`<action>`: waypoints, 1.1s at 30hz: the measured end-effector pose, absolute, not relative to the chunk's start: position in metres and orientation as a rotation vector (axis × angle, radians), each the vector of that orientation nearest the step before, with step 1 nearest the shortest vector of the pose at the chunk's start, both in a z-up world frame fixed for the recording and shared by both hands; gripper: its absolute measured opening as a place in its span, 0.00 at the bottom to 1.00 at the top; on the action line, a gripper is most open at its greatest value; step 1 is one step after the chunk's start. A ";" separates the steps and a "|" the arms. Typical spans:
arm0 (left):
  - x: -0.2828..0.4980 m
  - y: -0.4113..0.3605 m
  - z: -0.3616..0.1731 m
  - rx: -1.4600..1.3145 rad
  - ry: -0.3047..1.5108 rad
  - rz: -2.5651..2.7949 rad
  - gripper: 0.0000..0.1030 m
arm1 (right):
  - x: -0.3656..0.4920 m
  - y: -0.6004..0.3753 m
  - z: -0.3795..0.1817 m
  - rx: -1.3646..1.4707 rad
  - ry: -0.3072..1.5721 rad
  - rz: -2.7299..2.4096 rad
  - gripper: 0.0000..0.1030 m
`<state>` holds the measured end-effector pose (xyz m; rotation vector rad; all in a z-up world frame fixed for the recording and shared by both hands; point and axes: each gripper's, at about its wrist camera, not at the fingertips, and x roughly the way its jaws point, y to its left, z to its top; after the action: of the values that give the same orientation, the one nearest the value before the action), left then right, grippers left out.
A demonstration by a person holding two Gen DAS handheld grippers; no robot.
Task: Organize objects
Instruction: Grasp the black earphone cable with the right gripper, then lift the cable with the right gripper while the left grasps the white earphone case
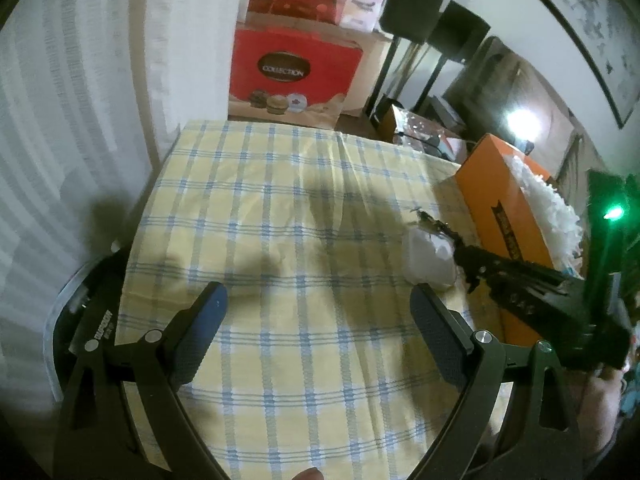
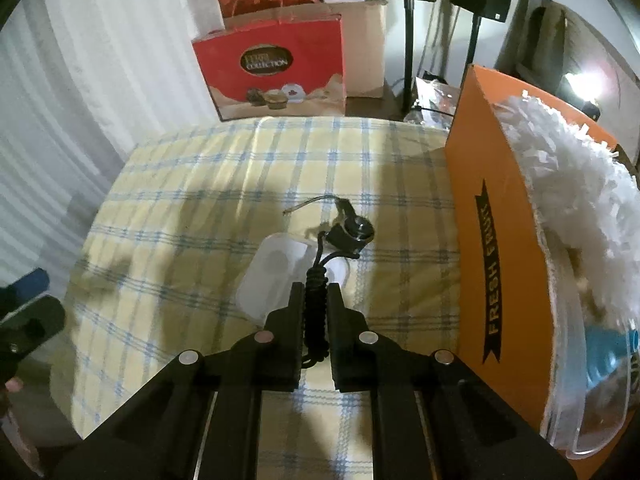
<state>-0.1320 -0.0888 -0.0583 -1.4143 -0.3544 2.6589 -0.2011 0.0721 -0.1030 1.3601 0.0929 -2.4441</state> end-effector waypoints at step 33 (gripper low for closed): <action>-0.205 0.050 -0.113 -1.537 -0.089 2.557 0.89 | -0.154 0.167 0.041 1.001 -0.089 -2.472 0.09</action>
<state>-0.2055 0.0502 -0.1130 -1.5371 -0.0886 2.5574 -0.1537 0.1668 0.0411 1.0008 -0.0890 -2.4719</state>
